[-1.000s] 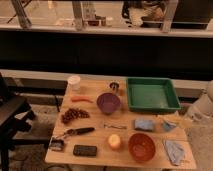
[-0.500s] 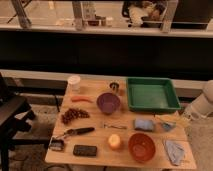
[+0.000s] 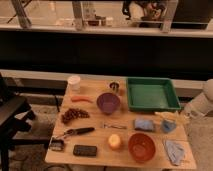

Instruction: Place banana in plastic cup

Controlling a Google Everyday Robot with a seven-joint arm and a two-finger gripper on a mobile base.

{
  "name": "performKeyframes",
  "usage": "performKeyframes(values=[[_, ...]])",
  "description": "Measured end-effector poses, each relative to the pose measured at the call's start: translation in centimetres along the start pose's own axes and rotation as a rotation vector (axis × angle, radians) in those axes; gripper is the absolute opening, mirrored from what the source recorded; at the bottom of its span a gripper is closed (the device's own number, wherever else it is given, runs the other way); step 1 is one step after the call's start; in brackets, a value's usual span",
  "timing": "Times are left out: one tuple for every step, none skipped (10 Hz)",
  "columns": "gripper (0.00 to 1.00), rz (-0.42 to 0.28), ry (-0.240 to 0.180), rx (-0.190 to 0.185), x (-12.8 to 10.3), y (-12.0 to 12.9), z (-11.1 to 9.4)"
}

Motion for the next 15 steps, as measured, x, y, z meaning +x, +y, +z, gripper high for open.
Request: performKeyframes(values=[[0.0, 0.007, -0.007, 0.003, 0.0, -0.2, -0.2], [0.0, 0.017, -0.017, 0.008, 0.2, -0.5, -0.5], [0.0, 0.027, -0.029, 0.013, 0.4, -0.7, -0.9], [0.0, 0.034, -0.038, 0.016, 0.6, -0.8, -1.4], [0.0, 0.038, -0.045, 0.017, 0.8, -0.7, -1.7], [0.0, 0.038, -0.047, 0.014, 1.0, -0.6, -1.9], [0.0, 0.036, -0.049, 0.009, 1.2, -0.3, -2.0], [0.0, 0.032, -0.049, 0.005, 1.2, 0.0, -2.1], [0.0, 0.026, -0.05, 0.0, 1.2, 0.4, -2.3], [0.0, 0.023, -0.05, -0.004, 1.3, 0.7, -2.4], [0.0, 0.017, -0.05, -0.009, 1.2, 1.0, -2.4], [0.0, 0.01, -0.049, -0.013, 1.2, 1.3, -2.4], [0.0, 0.003, -0.049, -0.017, 1.1, 1.6, -2.5], [0.0, -0.002, -0.049, -0.018, 1.1, 1.8, -2.5], [0.0, -0.009, -0.048, -0.02, 1.0, 2.1, -2.6]])
